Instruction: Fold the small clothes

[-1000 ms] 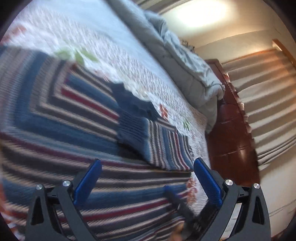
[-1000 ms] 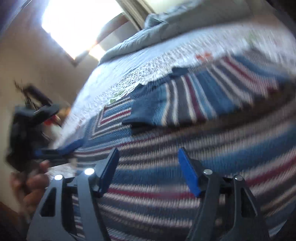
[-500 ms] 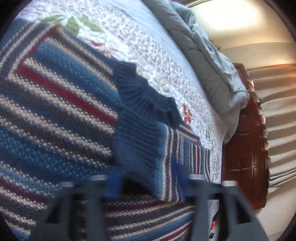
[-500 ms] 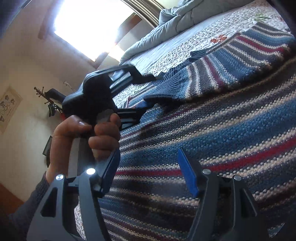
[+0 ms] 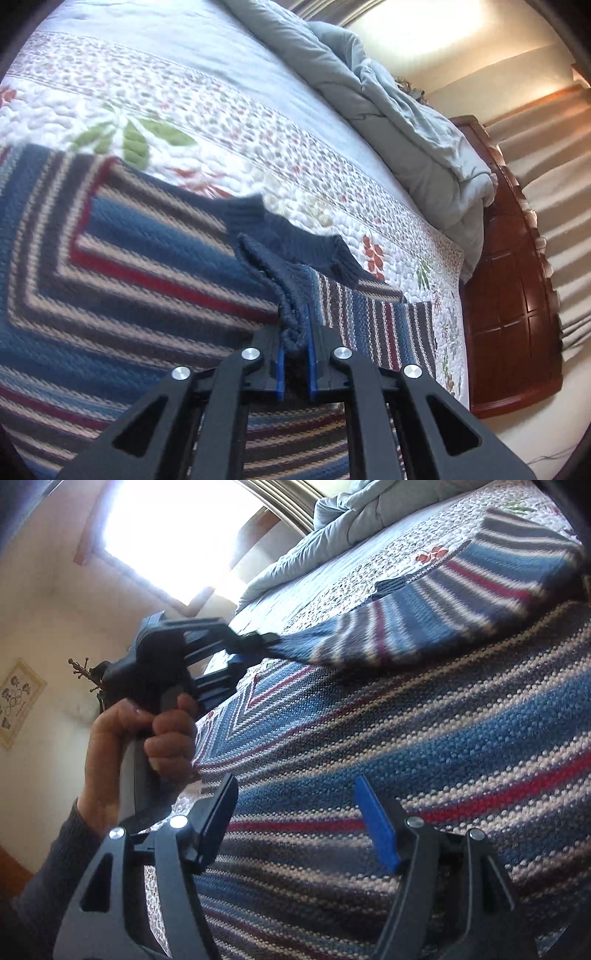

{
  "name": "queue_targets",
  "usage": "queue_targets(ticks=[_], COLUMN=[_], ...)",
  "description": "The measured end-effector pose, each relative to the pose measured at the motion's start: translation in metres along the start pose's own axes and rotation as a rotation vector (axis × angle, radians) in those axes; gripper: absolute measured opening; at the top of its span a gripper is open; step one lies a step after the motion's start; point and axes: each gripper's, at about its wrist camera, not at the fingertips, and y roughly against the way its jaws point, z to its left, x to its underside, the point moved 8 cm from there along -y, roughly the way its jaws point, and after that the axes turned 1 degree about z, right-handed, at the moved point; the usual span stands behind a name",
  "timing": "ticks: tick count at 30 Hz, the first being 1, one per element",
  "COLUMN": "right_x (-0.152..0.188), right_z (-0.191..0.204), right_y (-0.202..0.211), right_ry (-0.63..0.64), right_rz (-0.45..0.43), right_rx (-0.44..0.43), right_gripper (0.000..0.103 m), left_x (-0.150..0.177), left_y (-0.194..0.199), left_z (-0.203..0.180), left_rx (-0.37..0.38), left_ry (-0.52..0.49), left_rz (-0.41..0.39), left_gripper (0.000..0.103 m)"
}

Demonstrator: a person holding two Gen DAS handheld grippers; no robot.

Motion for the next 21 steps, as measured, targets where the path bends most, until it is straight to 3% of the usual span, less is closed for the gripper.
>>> queue_targets(ticks=[15,18,21], right_x=[-0.003,-0.015,-0.049], right_z=[-0.008,-0.008,-0.015], right_y=[-0.002,0.019,0.046], right_ry=[0.013,0.034,0.044], right_rz=[-0.003,-0.031,-0.098], right_rx=[0.022,0.035,0.084], right_gripper=[0.066,0.066,0.070], left_x=[0.013,0.020,0.021], left_y=[0.002,0.000,0.006], left_z=[0.074,0.079,0.079], left_rx=[-0.040,-0.077,-0.141], left_ry=[0.079,0.071,0.036], left_rz=[0.020,0.034,0.047], left_gripper=[0.008,0.009,0.019])
